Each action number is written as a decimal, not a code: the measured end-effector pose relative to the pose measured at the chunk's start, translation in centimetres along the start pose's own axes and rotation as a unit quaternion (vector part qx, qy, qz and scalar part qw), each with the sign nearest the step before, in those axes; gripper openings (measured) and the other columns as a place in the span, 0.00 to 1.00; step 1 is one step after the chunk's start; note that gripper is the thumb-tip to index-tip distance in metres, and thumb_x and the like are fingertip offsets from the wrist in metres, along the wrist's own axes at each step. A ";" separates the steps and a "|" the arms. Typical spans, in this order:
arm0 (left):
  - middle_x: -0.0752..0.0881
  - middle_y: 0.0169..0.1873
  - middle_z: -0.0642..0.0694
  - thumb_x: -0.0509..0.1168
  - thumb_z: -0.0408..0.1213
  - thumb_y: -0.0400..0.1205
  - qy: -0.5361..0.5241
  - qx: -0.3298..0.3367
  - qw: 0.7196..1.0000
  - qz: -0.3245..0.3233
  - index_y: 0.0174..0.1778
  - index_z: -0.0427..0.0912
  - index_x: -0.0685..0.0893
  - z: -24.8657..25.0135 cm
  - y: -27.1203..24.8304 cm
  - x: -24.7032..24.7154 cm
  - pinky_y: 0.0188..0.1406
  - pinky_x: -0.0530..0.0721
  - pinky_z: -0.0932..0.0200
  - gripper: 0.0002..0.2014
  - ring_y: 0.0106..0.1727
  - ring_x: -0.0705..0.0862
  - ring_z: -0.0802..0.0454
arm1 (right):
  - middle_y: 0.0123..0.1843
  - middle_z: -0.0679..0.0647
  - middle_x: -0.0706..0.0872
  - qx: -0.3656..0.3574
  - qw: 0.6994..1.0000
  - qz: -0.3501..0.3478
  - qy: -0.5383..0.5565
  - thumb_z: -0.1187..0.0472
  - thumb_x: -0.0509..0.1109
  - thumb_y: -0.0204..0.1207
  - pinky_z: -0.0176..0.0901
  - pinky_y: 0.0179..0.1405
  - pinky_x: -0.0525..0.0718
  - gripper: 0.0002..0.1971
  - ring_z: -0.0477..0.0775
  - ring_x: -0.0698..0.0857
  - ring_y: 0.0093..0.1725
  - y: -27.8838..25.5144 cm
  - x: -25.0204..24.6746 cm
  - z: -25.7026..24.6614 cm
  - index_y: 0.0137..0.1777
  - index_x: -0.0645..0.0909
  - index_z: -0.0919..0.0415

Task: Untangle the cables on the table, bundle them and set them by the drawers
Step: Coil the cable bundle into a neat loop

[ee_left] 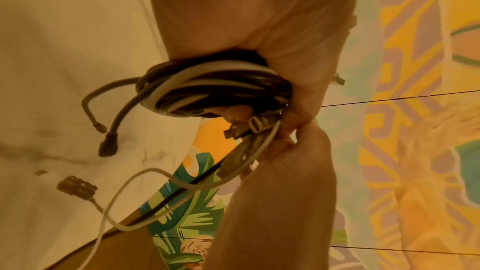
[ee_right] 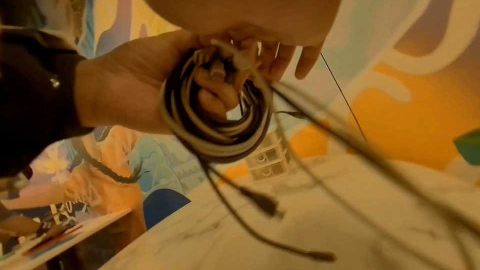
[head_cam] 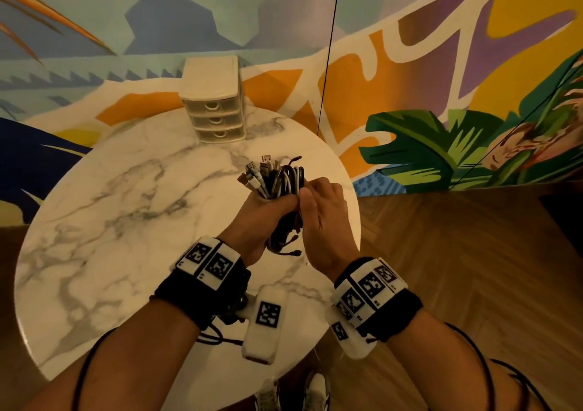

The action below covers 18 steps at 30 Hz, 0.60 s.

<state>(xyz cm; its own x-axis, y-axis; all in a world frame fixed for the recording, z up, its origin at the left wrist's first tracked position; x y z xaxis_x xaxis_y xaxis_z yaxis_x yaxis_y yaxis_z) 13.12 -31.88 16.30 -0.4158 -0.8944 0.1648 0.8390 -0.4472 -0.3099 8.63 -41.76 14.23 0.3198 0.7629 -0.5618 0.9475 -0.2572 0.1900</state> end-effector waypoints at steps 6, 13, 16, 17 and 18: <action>0.83 0.34 0.41 0.62 0.27 0.78 -0.087 -0.035 0.994 -0.056 0.46 0.37 0.85 -0.2 -0.7 -1.4 0.43 0.84 0.54 0.07 0.38 0.82 0.47 | 0.48 0.47 0.79 0.018 0.999 0.026 0.010 0.41 0.56 0.77 0.50 0.54 0.77 0.15 0.46 0.75 0.51 0.9 -2.1 1.2 0.47 0.78 0.50; 0.83 0.32 0.45 0.64 0.33 0.71 -0.138 -0.054 0.983 -0.109 0.45 0.39 0.86 0.8 -0.4 -2.1 0.39 0.86 0.57 0.10 0.35 0.83 0.51 | 0.60 0.65 0.81 0.082 0.870 -0.244 0.421 0.50 0.81 0.60 0.44 0.58 0.85 0.30 0.56 0.82 0.64 0.0 -0.9 -0.6 0.63 0.75 0.45; 0.81 0.31 0.47 0.64 0.31 0.72 -0.116 -0.039 0.989 -0.079 0.46 0.38 0.85 0.8 -0.3 -2.3 0.40 0.84 0.58 0.09 0.36 0.83 0.53 | 0.65 0.45 0.79 0.076 0.901 -0.206 0.373 0.60 0.82 0.63 0.41 0.63 0.81 0.33 0.37 0.81 0.64 0.5 -0.2 -0.1 0.64 0.69 0.42; 0.82 0.31 0.47 0.64 0.29 0.74 -0.118 -0.037 0.990 -0.066 0.46 0.38 0.85 0.8 -0.3 -2.3 0.39 0.84 0.59 0.08 0.37 0.83 0.53 | 0.67 0.44 0.78 0.086 0.909 -0.192 0.360 0.60 0.81 0.64 0.44 0.65 0.81 0.33 0.37 0.79 0.66 0.7 0.0 0.2 0.64 0.68 0.40; 0.82 0.31 0.48 0.63 0.27 0.76 -0.123 -0.034 0.990 -0.054 0.46 0.38 0.85 0.8 -0.3 -2.2 0.39 0.84 0.60 0.07 0.37 0.83 0.54 | 0.70 0.46 0.76 0.098 0.915 -0.181 0.346 0.56 0.82 0.64 0.49 0.67 0.80 0.35 0.40 0.78 0.68 0.7 0.2 0.4 0.66 0.67 0.38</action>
<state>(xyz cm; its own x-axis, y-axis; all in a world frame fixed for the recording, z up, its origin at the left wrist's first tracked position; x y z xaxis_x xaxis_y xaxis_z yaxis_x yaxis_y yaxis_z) 14.04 -29.74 16.77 -0.3973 -0.8158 0.4202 0.7647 -0.5475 -0.3398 9.37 -42.03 13.91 -0.0285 0.9948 0.0979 0.9948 0.0378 -0.0942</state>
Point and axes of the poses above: each hand's wrist, its own y-axis towards the middle knuckle, its own x-axis out of the palm, z = x × y, the point moved 2 cm from there along y, towards the middle knuckle
